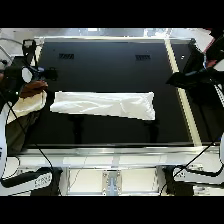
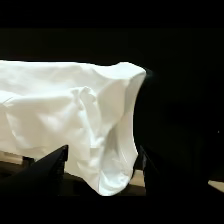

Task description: Fold the shirts.

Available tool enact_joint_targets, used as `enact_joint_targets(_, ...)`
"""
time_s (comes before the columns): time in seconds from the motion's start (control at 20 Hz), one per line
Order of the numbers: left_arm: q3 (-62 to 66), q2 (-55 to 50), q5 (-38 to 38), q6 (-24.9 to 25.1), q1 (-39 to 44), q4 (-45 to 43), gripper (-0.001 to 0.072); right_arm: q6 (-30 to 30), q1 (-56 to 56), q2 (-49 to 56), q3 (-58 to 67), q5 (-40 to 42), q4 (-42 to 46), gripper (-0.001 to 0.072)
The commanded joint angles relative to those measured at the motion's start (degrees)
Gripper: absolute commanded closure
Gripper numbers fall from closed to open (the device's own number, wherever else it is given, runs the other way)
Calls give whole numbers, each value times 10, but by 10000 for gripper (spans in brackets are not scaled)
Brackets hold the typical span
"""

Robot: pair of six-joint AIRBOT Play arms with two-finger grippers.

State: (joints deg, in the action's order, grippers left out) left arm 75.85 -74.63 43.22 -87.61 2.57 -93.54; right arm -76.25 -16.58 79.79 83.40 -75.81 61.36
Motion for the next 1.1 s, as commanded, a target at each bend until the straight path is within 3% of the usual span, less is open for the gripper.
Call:
enact_joint_targets(0.0, 70, 10, 72, 67, 79, 1, 62, -63, -67, 10, -32, -31, 3, 133)
enact_joint_targets(0.15, 185, -43, 112, 75, 147, 1, 67, -67, -94, 69, -62, -38, -47, 130)
enact_joint_targets(0.35, 309, -147, 187, 75, 209, 1, 68, -13, -94, 157, -64, -45, -120, 114)
enact_joint_targets(0.55, 312, -206, 258, 75, 242, 1, 68, 62, -84, 242, -64, -43, -221, 113)
enact_joint_targets(0.65, 312, -223, 279, 75, 247, 2, 68, 81, -70, 270, -64, -33, -224, 113)
enact_joint_targets(1.05, 312, -226, 280, 75, 247, 1, 68, 127, 2, 320, -64, -26, -272, 114)
